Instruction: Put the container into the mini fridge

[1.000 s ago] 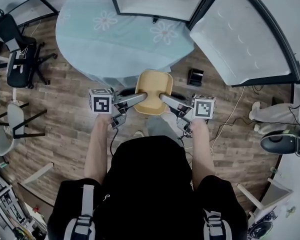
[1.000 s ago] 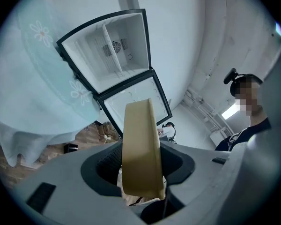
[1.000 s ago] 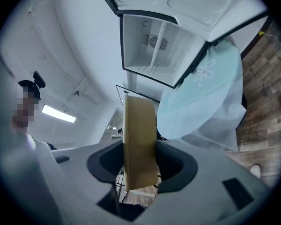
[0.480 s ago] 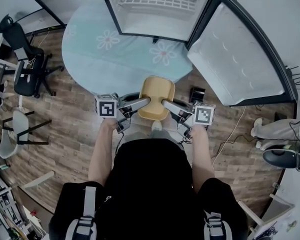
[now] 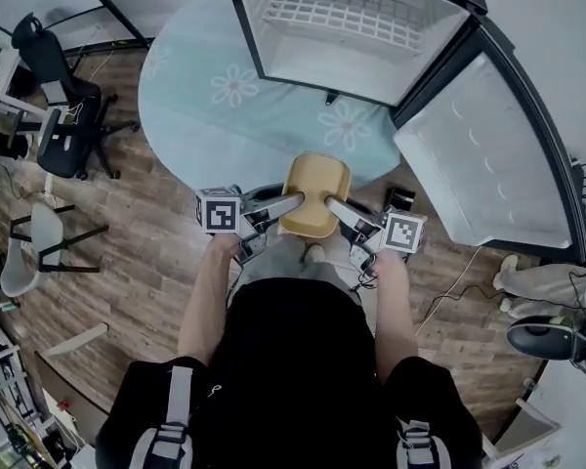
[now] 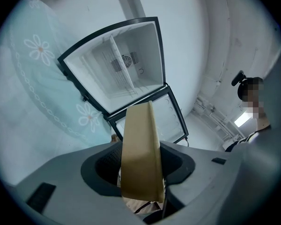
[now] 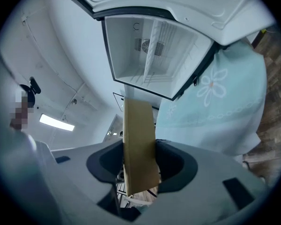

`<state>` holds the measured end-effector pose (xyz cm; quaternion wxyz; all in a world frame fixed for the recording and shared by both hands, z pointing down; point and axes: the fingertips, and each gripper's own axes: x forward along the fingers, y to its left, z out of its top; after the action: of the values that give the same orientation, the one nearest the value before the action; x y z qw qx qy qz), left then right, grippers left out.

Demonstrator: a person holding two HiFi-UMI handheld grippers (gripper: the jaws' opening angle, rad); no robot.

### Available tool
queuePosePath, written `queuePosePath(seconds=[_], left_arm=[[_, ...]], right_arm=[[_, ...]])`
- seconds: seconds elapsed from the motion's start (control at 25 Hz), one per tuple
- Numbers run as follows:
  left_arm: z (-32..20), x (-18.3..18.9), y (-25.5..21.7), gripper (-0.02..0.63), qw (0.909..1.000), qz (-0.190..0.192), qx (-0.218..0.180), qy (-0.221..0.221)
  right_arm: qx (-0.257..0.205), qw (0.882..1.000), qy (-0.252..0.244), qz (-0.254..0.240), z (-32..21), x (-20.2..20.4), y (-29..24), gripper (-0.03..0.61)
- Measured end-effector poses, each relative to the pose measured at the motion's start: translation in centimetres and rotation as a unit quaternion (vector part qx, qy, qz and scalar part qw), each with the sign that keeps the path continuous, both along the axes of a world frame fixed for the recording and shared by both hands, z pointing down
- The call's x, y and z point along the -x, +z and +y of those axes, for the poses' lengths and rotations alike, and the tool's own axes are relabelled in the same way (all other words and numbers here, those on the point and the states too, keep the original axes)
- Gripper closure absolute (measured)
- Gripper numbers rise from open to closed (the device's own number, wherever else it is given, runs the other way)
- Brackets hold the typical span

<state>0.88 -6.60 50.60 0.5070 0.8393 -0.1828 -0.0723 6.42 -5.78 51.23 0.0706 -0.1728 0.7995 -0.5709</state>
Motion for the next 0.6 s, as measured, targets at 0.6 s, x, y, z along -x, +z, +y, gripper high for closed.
queuePosePath(seconds=[0.6], left_arm=[[-11.3,5.2,1.0,0.416,0.9992,0.037,0.014,-0.003]], right_arm=[[0.017,0.998,0.058,0.026,-10.0,5.1,0.8,0.396]])
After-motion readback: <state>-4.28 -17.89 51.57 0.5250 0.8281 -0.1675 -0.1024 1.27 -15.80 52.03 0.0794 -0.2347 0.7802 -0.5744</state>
